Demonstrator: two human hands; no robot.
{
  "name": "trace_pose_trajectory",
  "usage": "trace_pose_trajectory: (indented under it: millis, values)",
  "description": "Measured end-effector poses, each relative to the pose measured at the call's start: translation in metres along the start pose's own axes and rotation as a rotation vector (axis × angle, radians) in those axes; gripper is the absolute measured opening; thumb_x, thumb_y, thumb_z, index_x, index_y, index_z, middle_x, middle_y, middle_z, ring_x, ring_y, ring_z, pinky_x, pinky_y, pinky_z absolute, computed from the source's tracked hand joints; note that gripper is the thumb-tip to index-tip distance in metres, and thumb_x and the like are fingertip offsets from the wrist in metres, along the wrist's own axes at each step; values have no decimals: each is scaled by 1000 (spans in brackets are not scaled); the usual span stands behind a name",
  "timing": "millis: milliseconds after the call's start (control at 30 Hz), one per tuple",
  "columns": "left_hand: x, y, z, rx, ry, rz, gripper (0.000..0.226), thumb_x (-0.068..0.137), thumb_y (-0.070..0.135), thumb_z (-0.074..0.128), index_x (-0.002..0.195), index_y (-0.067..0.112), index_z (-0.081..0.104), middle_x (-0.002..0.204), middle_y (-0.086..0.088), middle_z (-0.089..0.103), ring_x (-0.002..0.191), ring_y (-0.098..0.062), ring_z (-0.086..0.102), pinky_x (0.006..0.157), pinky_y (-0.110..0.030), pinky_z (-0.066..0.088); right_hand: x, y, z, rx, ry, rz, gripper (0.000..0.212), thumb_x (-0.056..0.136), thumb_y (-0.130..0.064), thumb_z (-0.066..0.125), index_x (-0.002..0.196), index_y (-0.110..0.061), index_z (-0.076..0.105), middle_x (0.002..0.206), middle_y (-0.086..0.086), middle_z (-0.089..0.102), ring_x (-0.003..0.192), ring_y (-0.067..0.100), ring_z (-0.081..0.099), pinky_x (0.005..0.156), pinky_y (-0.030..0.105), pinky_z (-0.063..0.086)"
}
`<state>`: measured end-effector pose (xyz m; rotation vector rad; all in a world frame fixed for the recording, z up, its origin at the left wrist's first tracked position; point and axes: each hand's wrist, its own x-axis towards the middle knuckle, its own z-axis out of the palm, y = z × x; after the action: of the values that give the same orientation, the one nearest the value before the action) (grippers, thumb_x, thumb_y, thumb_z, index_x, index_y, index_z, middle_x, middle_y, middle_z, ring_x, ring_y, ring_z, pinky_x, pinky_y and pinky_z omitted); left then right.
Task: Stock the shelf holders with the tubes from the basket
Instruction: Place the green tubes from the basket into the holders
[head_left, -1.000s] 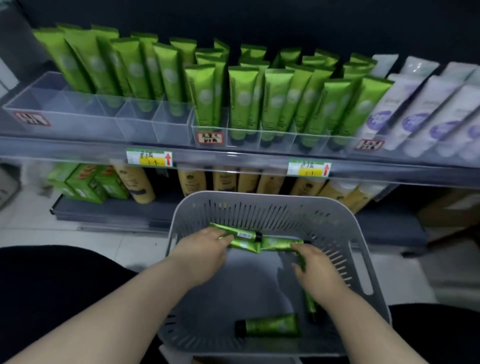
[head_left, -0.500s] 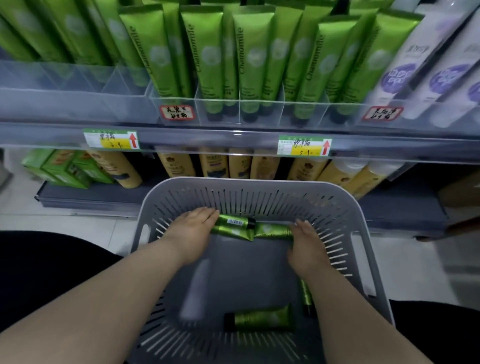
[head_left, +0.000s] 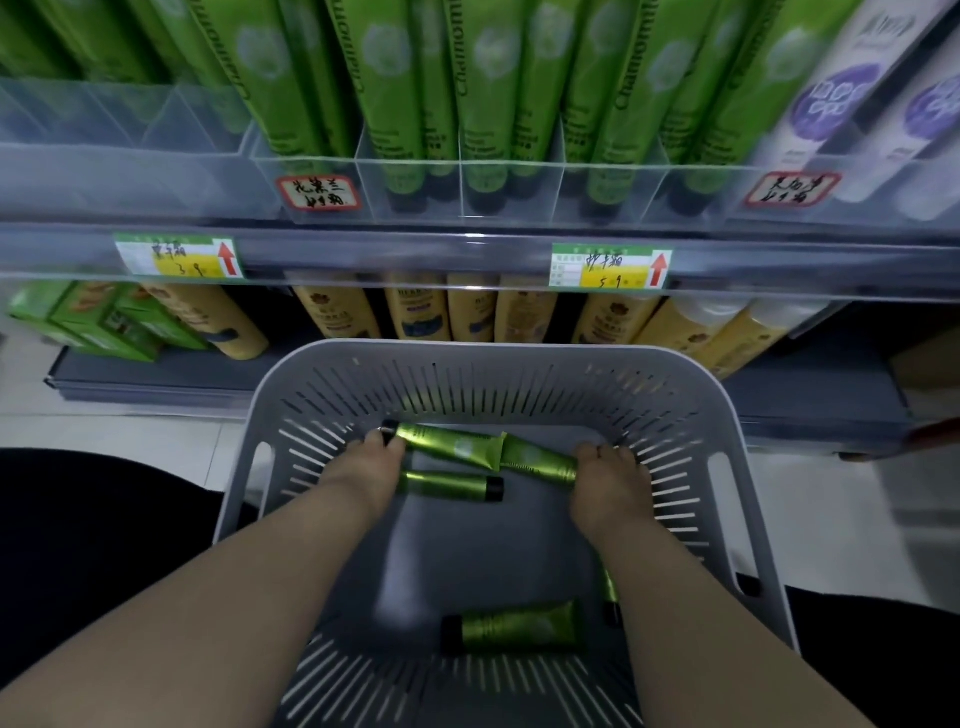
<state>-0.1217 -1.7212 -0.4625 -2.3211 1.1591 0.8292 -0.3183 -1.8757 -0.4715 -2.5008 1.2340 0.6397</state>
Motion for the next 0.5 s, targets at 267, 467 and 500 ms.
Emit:
trace_pose_trajectory:
  millis: [267, 467, 500]
  values:
    - [9, -6, 21, -60, 15, 102, 35, 96, 21, 41, 125, 4, 51, 131, -18, 49, 119, -35, 48, 101, -42, 41, -8, -4, -2, -13, -64, 21, 51, 82, -21, 54, 129, -13, 37, 127, 11, 51, 122, 29, 44, 102, 37, 33]
    - [-2, -3, -15, -287, 77, 100, 30, 86, 27, 62, 114, 15, 58, 117, -9, 57, 108, -26, 55, 89, -26, 42, -13, 3, -11, 295, -152, 68, 54, 80, -19, 59, 130, -9, 41, 129, 13, 53, 118, 31, 53, 94, 33, 46]
    - [-5, -2, -25, -310, 126, 132, 28, 85, 27, 64, 110, 15, 59, 114, -9, 59, 105, -25, 55, 87, -26, 42, -15, 4, -14, 321, -161, 75, 56, 80, -19, 60, 132, -9, 41, 130, 13, 53, 119, 30, 53, 93, 32, 46]
